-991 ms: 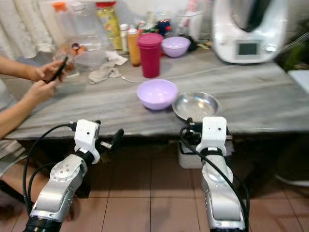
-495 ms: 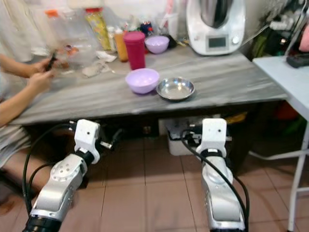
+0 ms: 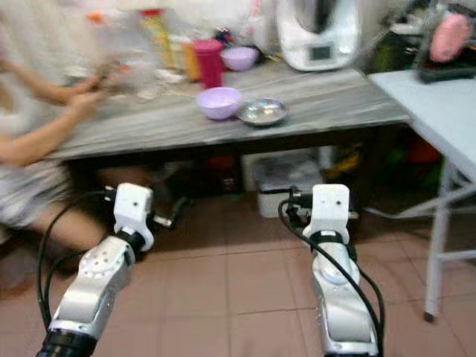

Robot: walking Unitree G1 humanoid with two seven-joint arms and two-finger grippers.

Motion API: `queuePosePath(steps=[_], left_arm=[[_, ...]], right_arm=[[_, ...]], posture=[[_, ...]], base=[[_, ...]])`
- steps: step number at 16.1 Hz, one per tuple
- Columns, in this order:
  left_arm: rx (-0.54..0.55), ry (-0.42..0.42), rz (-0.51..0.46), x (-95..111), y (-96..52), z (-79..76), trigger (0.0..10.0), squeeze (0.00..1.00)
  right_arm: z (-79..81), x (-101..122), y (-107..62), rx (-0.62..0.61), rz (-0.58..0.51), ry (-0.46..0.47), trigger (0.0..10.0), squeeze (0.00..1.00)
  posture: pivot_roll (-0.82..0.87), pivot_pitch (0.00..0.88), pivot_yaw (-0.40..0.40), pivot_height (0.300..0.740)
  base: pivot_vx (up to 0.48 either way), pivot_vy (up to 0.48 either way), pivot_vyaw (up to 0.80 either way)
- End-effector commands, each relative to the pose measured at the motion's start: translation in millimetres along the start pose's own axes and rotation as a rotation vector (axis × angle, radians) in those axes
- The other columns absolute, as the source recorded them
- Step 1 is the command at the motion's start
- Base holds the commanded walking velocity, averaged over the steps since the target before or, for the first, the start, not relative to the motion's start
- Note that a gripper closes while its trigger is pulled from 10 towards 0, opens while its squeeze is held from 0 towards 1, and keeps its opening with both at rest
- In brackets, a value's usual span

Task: Setting the table

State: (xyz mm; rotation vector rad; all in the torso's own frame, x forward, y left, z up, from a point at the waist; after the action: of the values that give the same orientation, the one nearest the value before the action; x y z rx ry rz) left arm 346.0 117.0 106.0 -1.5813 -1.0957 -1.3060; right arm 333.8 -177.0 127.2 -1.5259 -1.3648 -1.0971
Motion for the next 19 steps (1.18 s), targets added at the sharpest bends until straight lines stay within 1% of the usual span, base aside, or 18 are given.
queuePosePath(steps=[1, 3, 6, 9, 14, 19], left_arm=[[-0.001, -0.019, -0.01, 1.7, -0.5, 3.6, 10.0, 0.0], [-0.038, -0.041, -0.017, 3.8, -1.1, -1.0, 10.0, 0.0], [-0.057, -0.053, -0.018, 3.9, 0.1, -3.6, 10.0, 0.0], [-0.074, -0.067, -0.019, 4.1, 0.4, -6.4, 10.0, 0.0], [-0.1, -0.086, -0.014, 2.2, 1.0, -11.7, 10.0, 0.0], [-0.109, -0.093, -0.013, 1.6, 1.9, -13.7, 10.0, 0.0]], right_arm=[[1.5, 5.6, 0.3, 0.01, -0.021, 0.005, 10.0, 0.0], [3.4, 5.6, -0.3, 0.017, -0.024, 0.005, 10.0, 0.0], [3.9, 6.1, 1.0, 0.02, -0.026, 0.006, 10.0, 0.0], [3.8, 7.1, 1.3, 0.02, -0.031, 0.01, 10.0, 0.0], [3.5, 6.9, 1.6, 0.024, -0.032, 0.013, 10.0, 0.0], [2.1, 6.7, 1.6, 0.026, -0.033, 0.013, 10.0, 0.0]], posture=[[-0.27, 0.0, 0.102, 0.74], [-0.27, 0.0, 0.102, 0.74], [-0.27, 0.0, 0.102, 0.74], [-0.27, 0.0, 0.102, 0.74], [-0.27, 0.0, 0.1, 0.74], [-0.28, 0.0, 0.099, 0.74]], base=[[0.0, 0.0, 0.0], [0.0, 0.0, 0.0], [0.0, 0.0, 0.0], [0.0, -0.261, 0.0], [0.0, -0.334, 0.0], [0.0, -0.48, 0.0]])
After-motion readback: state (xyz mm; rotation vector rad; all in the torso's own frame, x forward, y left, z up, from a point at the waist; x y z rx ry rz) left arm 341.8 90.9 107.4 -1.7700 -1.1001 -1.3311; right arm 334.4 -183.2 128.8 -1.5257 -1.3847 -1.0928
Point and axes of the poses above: a point about 5 cm out from each wrist's last joint towards the gripper, its own y axis pointing out of the wrist towards the gripper, its own x axis along the axis of the wrist's last joint, z = x × y, the point moved 5 cm from there along y, pointing out of the wrist towards the gripper, and after that the axes turned 11 degrees about -y, right-handed, at the moved point
